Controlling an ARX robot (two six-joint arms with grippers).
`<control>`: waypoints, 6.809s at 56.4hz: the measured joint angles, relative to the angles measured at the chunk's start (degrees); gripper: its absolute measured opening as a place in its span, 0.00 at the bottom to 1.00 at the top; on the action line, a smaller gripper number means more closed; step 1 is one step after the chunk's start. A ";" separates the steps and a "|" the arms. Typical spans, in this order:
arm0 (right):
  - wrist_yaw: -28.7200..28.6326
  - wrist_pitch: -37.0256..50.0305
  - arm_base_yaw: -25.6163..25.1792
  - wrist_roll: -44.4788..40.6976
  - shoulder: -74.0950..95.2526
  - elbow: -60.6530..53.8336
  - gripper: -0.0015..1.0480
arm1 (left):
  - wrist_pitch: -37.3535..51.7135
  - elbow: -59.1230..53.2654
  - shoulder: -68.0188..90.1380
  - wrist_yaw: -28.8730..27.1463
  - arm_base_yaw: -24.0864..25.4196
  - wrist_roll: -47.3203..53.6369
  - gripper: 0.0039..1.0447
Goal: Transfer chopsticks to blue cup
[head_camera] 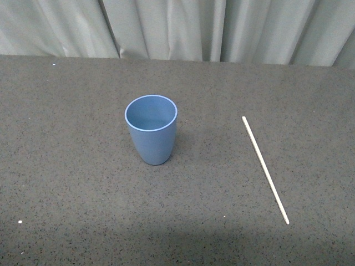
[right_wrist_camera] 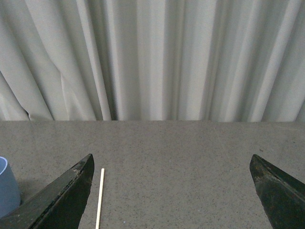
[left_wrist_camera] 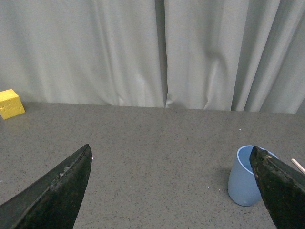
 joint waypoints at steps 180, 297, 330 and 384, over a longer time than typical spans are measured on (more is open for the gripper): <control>-2.29 -17.14 15.06 9.31 126.70 70.47 0.59 | 0.00 0.00 0.00 0.00 0.00 0.00 0.94; -15.63 70.44 30.42 7.54 116.02 50.01 0.01 | -0.02 0.00 0.00 0.00 0.00 0.00 0.94; -16.37 69.57 33.27 6.29 120.41 52.81 0.26 | 0.00 0.00 0.00 0.00 0.00 0.00 0.94; 22.27 68.57 22.40 0.13 93.61 23.63 0.34 | -0.02 0.00 0.00 0.04 0.00 0.00 0.94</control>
